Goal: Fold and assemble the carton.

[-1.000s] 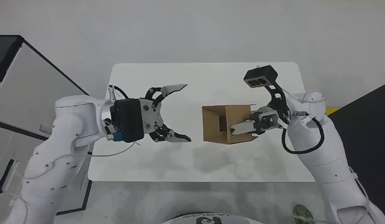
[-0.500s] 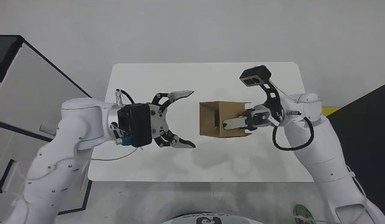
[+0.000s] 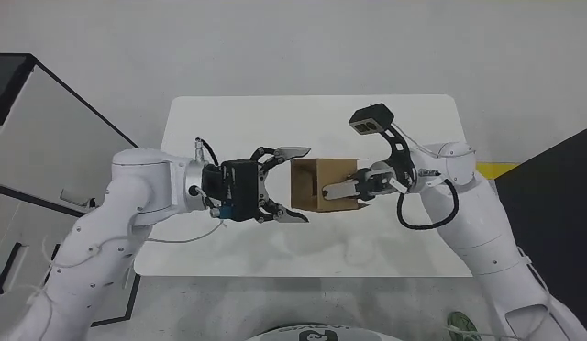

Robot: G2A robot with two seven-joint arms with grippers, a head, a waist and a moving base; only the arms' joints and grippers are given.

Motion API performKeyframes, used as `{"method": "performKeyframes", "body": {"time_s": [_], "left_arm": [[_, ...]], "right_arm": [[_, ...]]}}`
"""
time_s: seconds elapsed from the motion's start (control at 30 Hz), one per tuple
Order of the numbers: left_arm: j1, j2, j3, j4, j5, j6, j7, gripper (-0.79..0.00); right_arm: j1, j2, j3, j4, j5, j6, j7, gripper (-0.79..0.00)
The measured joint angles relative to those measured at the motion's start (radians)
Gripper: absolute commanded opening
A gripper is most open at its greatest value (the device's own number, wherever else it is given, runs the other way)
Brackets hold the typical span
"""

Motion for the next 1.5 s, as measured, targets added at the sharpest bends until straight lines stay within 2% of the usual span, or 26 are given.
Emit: {"method": "performKeyframes", "body": {"time_s": [0.2, 0.33, 0.4, 0.43, 0.47, 0.5, 1.07, 1.1, 1.13, 1.27, 1.5], "left_arm": [[-0.001, -0.001, 0.005, 0.003, -0.008, 0.003, -0.004, -0.502], [-0.002, -0.001, 0.005, 0.005, -0.012, 0.002, -0.007, -0.489], [-0.002, -0.001, 0.005, 0.005, -0.014, -0.001, -0.008, -0.428], [-0.002, -0.001, 0.004, 0.006, -0.015, -0.002, -0.008, -0.268], [-0.001, -0.001, 0.003, 0.006, -0.016, -0.003, -0.008, -0.058], [-0.001, -0.001, 0.002, 0.005, -0.017, -0.005, -0.009, 0.000], [0.007, 0.003, 0.007, 0.003, -0.049, -0.003, -0.009, 0.000], [0.007, 0.003, 0.009, 0.003, -0.049, 0.000, -0.013, -0.015], [0.008, 0.003, 0.011, 0.002, -0.049, 0.003, -0.018, -0.095], [0.006, 0.002, 0.018, 0.001, -0.050, 0.008, -0.036, -0.234], [0.005, 0.001, 0.023, 0.001, -0.065, 0.017, -0.057, -0.348]], "right_arm": [[-0.005, 0.001, -0.001, -0.004, 0.001, -0.006, 0.000, -0.785], [-0.007, 0.001, -0.001, -0.006, -0.005, -0.011, -0.008, -0.785], [-0.008, 0.001, -0.001, -0.007, -0.007, -0.013, -0.011, -0.785], [-0.009, 0.001, -0.001, -0.008, -0.007, -0.014, -0.014, -0.785], [-0.010, 0.001, -0.001, -0.008, -0.008, -0.016, -0.015, -0.785], [-0.011, 0.001, -0.001, -0.009, -0.009, -0.017, -0.017, -0.785], [-0.029, 0.009, 0.014, -0.033, -0.112, -0.009, -0.086, -0.785], [-0.030, 0.010, 0.013, -0.036, -0.121, -0.006, -0.091, -0.785], [-0.032, 0.010, 0.012, -0.039, -0.129, -0.001, -0.097, -0.785], [-0.037, 0.012, 0.011, -0.047, -0.153, 0.013, -0.111, -0.785], [-0.045, 0.015, 0.012, -0.054, -0.157, 0.017, -0.119, -0.785]]}}
